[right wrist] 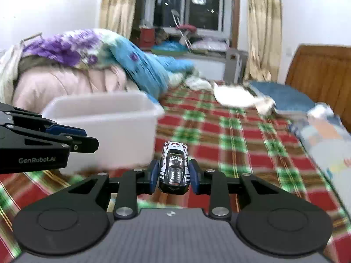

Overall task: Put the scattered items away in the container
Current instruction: 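Carry the beige figure and silver car over the bin and open both tools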

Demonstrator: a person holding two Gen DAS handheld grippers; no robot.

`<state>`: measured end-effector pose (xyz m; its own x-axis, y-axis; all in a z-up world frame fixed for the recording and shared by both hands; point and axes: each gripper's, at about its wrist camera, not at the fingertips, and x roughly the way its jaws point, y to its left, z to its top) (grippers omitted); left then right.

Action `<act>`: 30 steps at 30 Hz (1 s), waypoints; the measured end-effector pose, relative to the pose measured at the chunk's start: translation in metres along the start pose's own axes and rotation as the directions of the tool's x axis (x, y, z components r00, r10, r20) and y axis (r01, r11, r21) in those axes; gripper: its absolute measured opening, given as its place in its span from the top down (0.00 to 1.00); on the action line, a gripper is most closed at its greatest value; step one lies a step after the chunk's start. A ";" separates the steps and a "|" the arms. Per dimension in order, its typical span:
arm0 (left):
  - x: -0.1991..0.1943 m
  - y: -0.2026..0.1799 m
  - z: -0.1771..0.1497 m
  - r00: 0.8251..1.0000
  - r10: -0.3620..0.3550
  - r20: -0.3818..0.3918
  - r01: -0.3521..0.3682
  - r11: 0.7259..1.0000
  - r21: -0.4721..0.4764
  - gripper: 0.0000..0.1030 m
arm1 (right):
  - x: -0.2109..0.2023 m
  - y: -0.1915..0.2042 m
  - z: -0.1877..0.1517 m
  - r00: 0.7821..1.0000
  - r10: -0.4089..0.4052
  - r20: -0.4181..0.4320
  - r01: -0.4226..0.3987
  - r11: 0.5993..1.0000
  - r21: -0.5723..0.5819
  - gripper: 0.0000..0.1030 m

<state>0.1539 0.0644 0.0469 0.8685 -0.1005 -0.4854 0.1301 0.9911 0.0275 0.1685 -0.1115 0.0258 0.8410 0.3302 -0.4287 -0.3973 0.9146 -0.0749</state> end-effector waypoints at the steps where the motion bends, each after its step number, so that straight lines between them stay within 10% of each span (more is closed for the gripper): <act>1: -0.006 0.008 0.005 1.000 0.012 0.015 -0.012 1.000 -0.010 0.76 | 0.000 0.005 0.008 1.000 0.006 0.013 -0.006 1.000 -0.003 0.68; 12: -0.018 0.043 0.001 1.000 0.007 0.011 -0.006 1.000 -0.019 0.74 | 0.005 0.039 0.037 0.997 0.046 0.067 -0.044 0.999 -0.027 0.68; 19: 0.039 -0.004 -0.067 0.986 0.017 -0.167 -0.017 1.000 0.003 0.42 | 0.004 0.009 0.005 1.000 -0.010 0.000 0.010 1.000 -0.017 0.68; 23: 0.080 -0.023 -0.100 0.963 0.061 -0.264 -0.063 0.998 0.003 0.46 | 0.000 -0.007 -0.008 0.999 -0.035 -0.023 0.035 0.999 -0.010 0.68; 25: 0.087 -0.020 -0.101 0.961 -0.007 -0.276 -0.016 0.997 -0.081 0.72 | -0.002 -0.011 -0.013 0.999 -0.043 -0.031 0.042 0.999 -0.009 0.68; 30: 0.076 -0.029 -0.093 0.969 -0.005 -0.248 -0.001 1.000 -0.024 0.75 | -0.002 -0.017 -0.019 0.998 -0.044 -0.034 0.044 0.999 -0.005 0.68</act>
<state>0.1718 0.0360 -0.0719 0.7219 -0.0807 -0.6873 0.1176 0.9930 0.0069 0.1665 -0.1322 0.0113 0.8447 0.2814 -0.4553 -0.3617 0.9271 -0.0980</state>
